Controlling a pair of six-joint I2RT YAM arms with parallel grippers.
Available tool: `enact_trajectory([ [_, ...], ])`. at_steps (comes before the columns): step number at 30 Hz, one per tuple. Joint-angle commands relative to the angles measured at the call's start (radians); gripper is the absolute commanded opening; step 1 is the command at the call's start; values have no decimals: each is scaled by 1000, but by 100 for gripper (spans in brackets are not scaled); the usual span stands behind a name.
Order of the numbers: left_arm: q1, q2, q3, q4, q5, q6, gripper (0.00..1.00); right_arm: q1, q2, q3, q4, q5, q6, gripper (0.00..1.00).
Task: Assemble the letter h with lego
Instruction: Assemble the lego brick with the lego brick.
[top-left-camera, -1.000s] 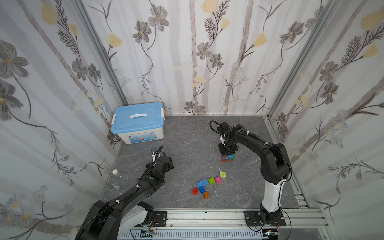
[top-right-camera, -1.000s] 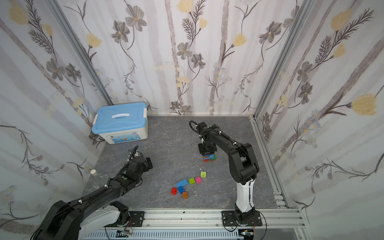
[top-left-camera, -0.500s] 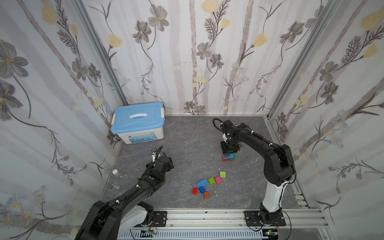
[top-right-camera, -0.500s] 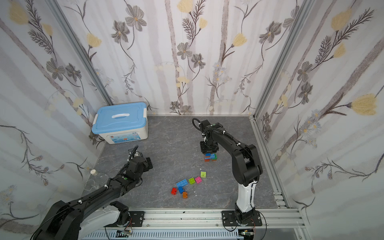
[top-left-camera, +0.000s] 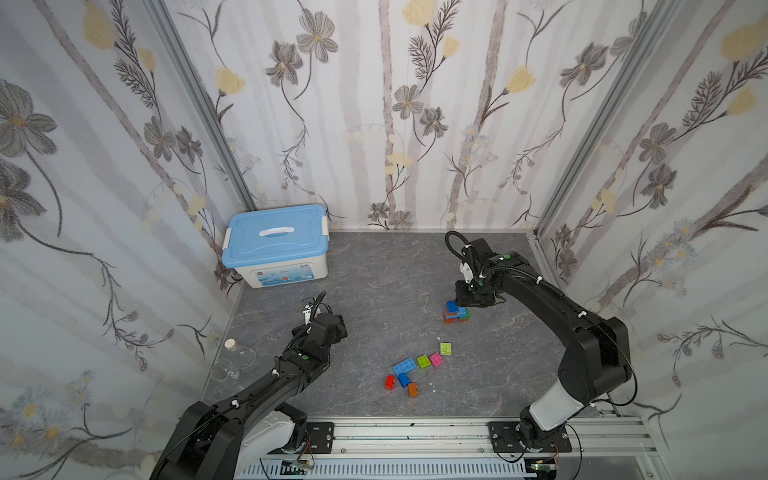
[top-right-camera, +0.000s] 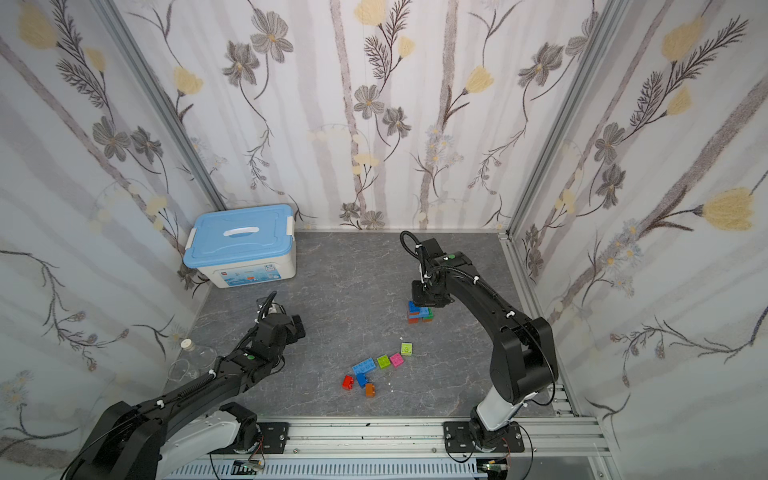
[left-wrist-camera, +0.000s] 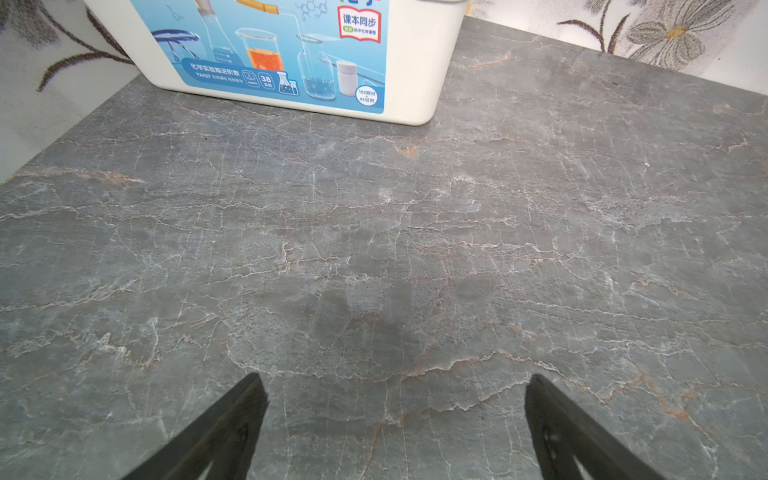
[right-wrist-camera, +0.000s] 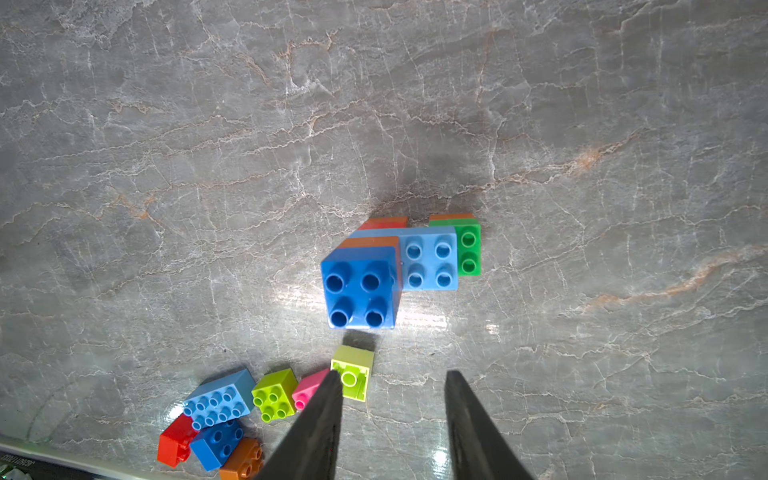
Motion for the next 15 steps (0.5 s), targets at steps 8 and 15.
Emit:
enact_trajectory([
  [8,1,25,20,4,-11,-2,100,37,-1,-62,71,10,-44,43],
  [15,1,27,20,3,-14,-3,100,69,44,-15,66,71,-38,47],
])
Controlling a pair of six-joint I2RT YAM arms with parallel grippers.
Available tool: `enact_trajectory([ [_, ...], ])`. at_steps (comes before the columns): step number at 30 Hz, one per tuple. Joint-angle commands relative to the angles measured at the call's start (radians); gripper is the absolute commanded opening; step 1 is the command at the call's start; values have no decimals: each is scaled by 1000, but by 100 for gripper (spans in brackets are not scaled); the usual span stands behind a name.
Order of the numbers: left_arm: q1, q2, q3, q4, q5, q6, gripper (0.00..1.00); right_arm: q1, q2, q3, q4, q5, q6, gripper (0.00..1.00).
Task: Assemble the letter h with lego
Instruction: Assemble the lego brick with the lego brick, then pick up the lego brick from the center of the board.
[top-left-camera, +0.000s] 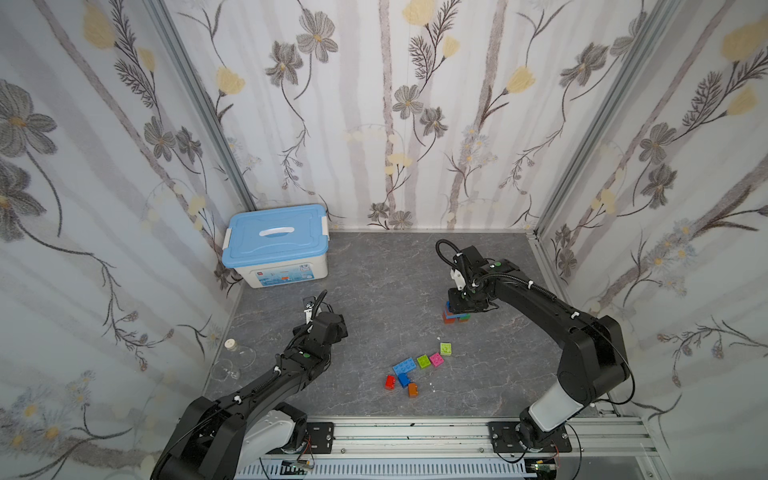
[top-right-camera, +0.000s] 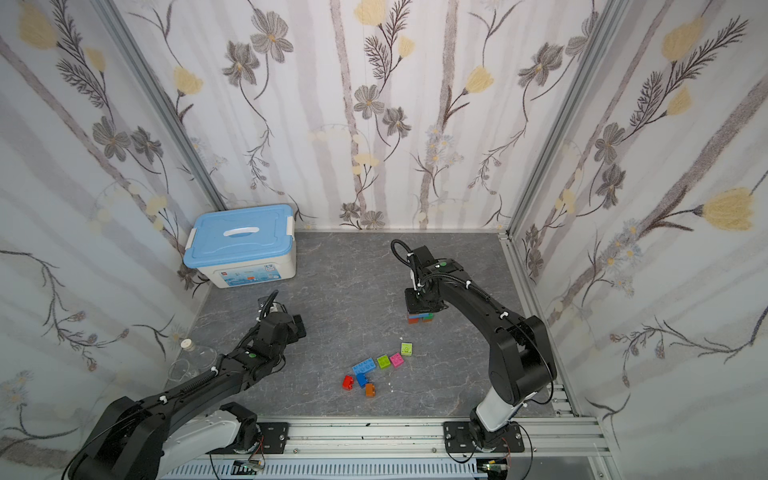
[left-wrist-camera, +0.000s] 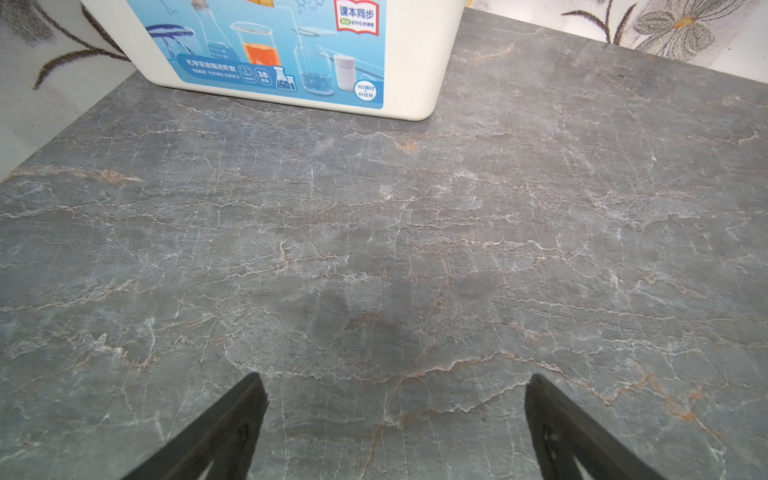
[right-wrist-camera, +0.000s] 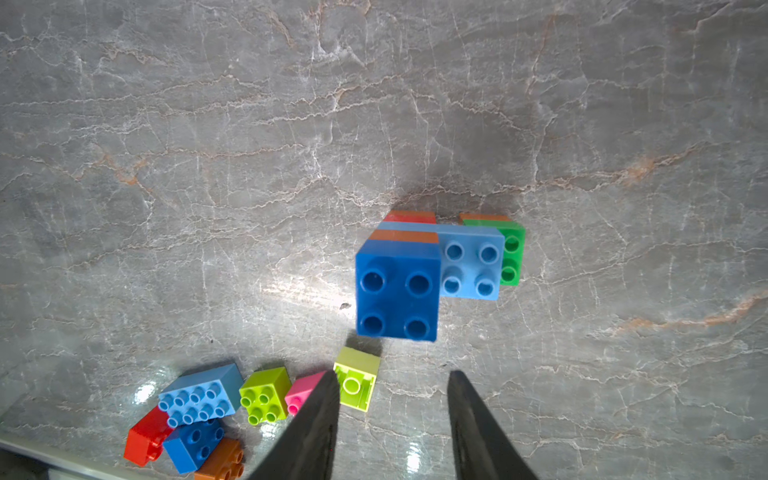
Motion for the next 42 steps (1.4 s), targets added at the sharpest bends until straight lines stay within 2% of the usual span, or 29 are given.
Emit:
enact_trajectory([
  [1,1,2,8,3,-11,-2,100,9,22,18,13,55,2,49],
  [7,1,1,8,2,-13,-2,100,13,85,28,21,72,1,47],
  [12,1,1,7,3,-14,-2,100,15,119,24,24,81,2,32],
  [17,0,-1,7,2,-12,-2,100,16,153,23,6,128,-12,26],
  [27,0,-4,5,4,-12,-3,100,18,239,10,-26,202,-16,23],
  [34,1,-5,5,5,-11,-2,100,18,187,63,-79,200,-17,23],
  [42,1,-7,3,6,-11,-2,100,17,47,86,-170,173,-13,24],
])
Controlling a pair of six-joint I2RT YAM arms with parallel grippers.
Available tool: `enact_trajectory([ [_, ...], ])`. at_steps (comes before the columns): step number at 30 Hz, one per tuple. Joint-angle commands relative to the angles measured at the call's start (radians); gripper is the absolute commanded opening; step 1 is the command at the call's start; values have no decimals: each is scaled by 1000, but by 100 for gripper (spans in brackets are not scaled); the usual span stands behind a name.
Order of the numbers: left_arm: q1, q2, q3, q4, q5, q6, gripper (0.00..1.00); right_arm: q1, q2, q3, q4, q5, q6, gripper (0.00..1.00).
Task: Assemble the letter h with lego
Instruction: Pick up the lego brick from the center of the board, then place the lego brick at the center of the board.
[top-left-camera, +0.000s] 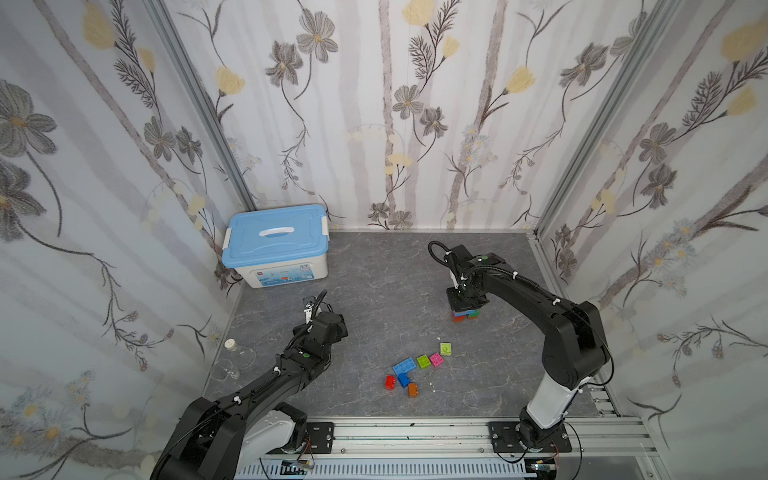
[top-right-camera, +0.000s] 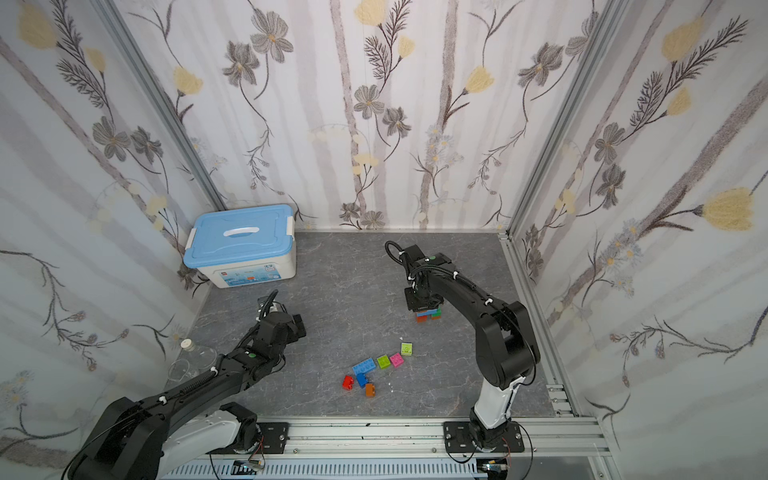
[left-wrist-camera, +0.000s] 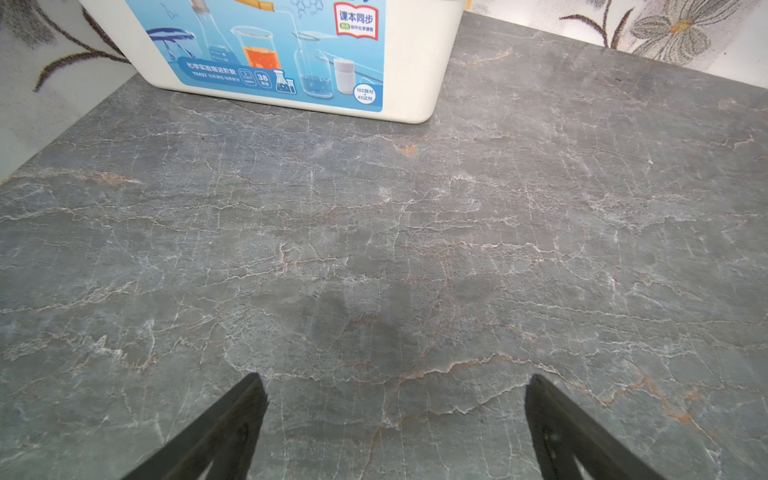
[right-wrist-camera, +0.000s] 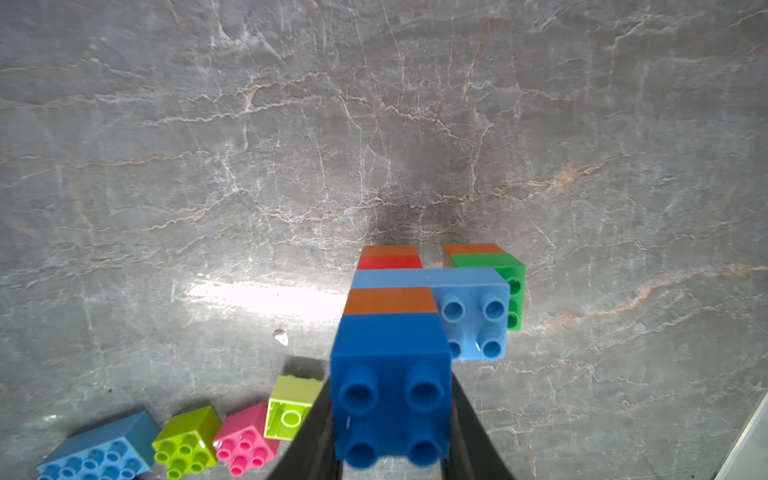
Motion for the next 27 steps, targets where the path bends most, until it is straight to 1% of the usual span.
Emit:
enact_trajectory([
  [1,1,-4,1,7,-10,-1,100,1,-59,-18,-78,11,4,24],
  [6,0,-2,1,8,-6,1,100,-11,-190,-128,-131,4,13,25],
  [10,0,4,6,7,-6,0,100,-34,-275,-228,-148,-67,34,25],
  [13,0,4,6,6,-6,1,100,-53,-308,-277,-153,-129,33,25],
  [18,1,4,6,5,-9,1,100,-81,-275,-293,-171,-166,9,25],
  [27,1,3,6,4,-9,-1,100,-99,-167,-270,-141,-157,-14,25],
])
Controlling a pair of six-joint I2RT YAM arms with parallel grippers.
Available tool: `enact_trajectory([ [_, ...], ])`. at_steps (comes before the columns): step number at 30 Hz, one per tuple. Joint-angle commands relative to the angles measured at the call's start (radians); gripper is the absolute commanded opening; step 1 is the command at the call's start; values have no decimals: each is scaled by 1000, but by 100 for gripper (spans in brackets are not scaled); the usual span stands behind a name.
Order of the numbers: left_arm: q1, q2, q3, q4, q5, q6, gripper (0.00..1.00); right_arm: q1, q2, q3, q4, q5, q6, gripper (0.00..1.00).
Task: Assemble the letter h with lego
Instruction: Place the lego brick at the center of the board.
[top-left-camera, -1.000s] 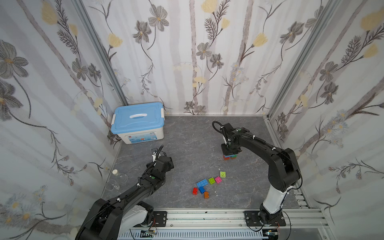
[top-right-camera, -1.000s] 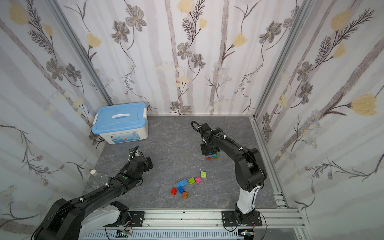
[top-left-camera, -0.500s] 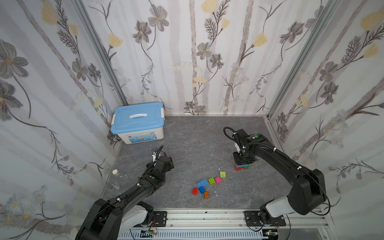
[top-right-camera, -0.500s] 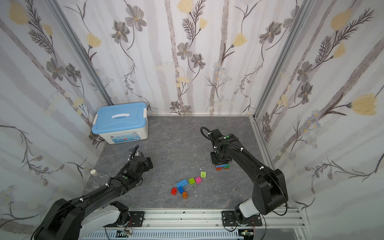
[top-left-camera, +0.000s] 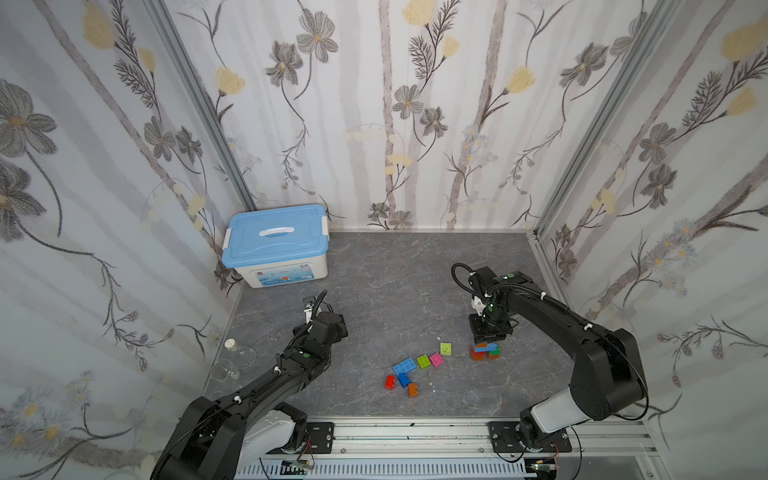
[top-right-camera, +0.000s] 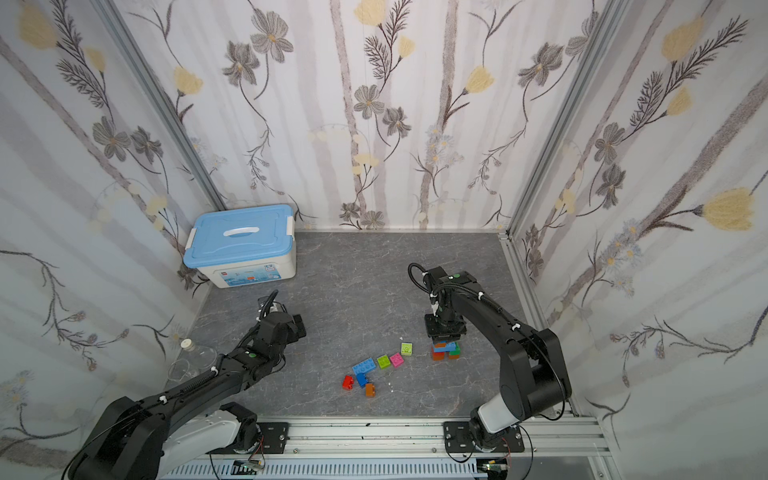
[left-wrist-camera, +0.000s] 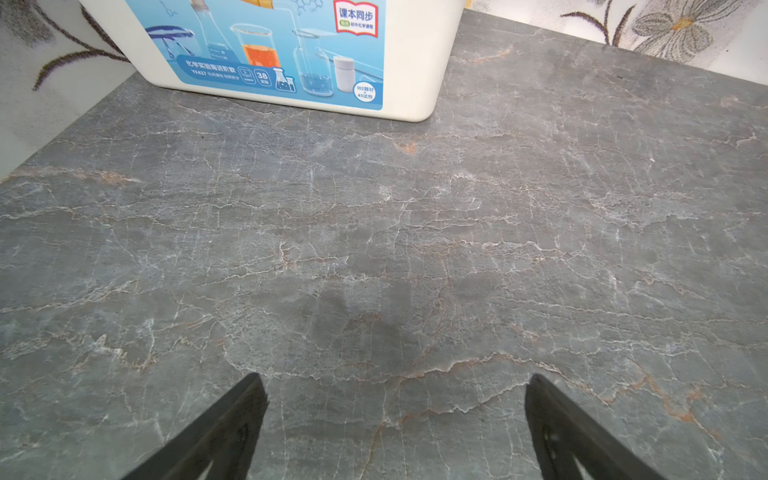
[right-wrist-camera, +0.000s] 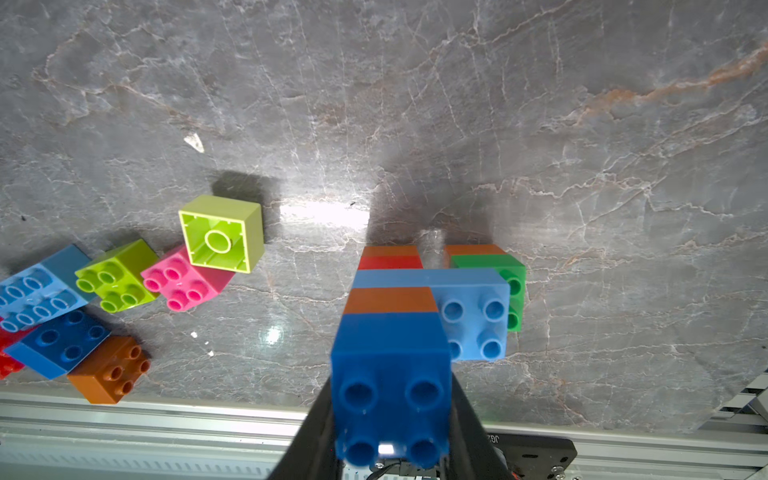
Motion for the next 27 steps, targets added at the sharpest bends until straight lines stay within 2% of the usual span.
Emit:
enact_trajectory([
  [1,0,-1,6,4,-8,0,100,-4,31,14,4,-3,-15,26],
  [8,1,2,7,3,-12,-1,100,-16,75,50,21,35,-10,33],
  [14,2,5,9,1,-12,-1,100,-24,106,79,40,62,-10,36],
  [27,1,4,10,-1,-14,-3,100,-41,188,99,114,111,4,36],
])
